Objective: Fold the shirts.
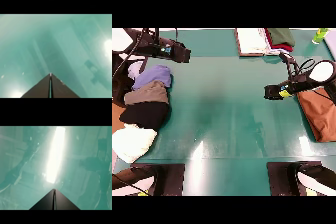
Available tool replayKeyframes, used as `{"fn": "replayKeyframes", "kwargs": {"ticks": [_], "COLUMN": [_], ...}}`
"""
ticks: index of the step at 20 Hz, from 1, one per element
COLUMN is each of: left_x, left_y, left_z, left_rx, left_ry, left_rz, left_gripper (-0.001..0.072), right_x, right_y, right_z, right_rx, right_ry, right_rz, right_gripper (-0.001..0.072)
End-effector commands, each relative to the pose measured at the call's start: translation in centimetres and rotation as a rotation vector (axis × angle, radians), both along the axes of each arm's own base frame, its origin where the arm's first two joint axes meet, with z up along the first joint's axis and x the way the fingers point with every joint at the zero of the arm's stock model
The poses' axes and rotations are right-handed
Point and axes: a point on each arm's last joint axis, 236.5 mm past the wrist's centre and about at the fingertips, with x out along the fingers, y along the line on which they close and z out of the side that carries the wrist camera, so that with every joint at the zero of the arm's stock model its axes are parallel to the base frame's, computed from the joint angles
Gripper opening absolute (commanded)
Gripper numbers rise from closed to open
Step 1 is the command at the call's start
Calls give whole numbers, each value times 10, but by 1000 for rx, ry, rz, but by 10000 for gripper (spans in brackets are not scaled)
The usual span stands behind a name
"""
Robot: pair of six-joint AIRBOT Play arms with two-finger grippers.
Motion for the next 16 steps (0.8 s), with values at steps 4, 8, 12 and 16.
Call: {"fn": "replayKeyframes", "kwargs": {"ticks": [4, 8, 12, 16], "left_x": [65, 97, 101, 103], "left_y": [89, 190, 261, 293], "left_z": [4, -90, -198, -260], "left_rx": [106, 187, 228, 237], "left_ry": [-141, 91, 345, 448], "left_rz": [300, 490, 605, 651], "left_gripper": [589, 589, 589, 589], "right_x": [0, 3, 3, 4], "right_y": [0, 1, 1, 1], "right_z": [0, 1, 1, 1], "right_rx": [0, 3, 3, 3], "right_ry": [-1, -11, -14, -15], "right_rz": [0, -3, -4, -5], "right_gripper": [23, 23, 23, 22]}}
